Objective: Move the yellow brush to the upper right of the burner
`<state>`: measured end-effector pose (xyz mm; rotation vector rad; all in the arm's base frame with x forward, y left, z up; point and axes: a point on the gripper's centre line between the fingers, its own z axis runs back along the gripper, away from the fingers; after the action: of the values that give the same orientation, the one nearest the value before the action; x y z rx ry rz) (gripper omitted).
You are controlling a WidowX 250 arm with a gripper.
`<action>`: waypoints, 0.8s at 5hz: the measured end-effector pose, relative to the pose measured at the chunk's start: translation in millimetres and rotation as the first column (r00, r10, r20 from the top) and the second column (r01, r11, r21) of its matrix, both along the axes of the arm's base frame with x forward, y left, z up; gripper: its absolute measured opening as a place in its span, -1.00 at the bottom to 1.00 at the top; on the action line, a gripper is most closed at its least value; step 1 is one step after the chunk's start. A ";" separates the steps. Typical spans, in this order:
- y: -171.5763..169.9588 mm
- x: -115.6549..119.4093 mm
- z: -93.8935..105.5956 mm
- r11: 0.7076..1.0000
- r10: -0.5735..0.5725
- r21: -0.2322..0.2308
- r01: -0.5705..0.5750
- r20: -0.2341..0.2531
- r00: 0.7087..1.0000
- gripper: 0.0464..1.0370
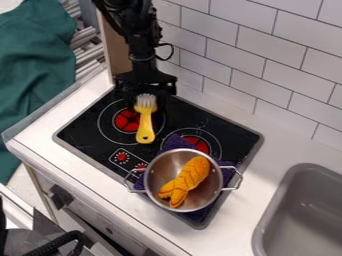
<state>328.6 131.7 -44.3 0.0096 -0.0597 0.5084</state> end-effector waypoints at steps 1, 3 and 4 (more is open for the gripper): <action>-20.6 -12.0 8.5 0.981 -0.195 0.017 0.194 0.003 0.981 0.43; -73.0 2.1 48.8 0.901 -0.430 0.098 0.423 0.082 0.899 0.43; -98.8 8.6 54.7 0.892 -0.451 0.073 0.446 0.090 0.888 0.43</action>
<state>337.1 32.9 10.4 0.0178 -0.1741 0.0403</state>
